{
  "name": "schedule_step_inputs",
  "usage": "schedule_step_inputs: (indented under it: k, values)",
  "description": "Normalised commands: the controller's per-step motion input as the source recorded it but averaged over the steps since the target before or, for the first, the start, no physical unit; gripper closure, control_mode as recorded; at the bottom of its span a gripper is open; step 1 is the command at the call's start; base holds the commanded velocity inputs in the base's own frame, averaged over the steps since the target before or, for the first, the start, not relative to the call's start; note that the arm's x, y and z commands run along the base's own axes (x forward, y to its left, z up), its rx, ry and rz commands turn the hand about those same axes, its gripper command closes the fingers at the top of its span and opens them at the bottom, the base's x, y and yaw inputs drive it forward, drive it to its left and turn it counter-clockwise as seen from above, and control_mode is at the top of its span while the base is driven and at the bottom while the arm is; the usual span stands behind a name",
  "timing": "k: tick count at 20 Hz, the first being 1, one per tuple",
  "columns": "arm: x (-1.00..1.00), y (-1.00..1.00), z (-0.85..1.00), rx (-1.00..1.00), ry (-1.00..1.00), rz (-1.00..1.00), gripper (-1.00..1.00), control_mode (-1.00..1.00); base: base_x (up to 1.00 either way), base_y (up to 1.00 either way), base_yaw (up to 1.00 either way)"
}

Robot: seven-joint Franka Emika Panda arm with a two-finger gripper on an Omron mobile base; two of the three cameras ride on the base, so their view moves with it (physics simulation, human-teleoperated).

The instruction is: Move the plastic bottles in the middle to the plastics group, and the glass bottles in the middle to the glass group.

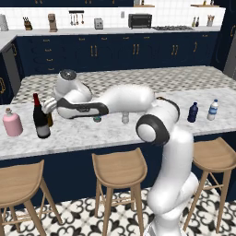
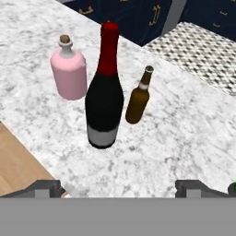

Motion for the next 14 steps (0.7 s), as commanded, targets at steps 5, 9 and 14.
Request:
schedule_step_inputs:
  k: [5,9,14]
  values:
    - [-0.30,-0.93,0.13,0.06,0.00,-0.05,-1.00,-1.00,0.00,0.00,0.00]
    - [-0.11,-1.00,0.33,0.04,0.02,-0.12,-1.00,-1.00,0.00,0.00,0.00]
    - [0.00,-1.00,0.28,0.00,0.10,-0.19,-1.00,-1.00,0.00,0.00,0.00]
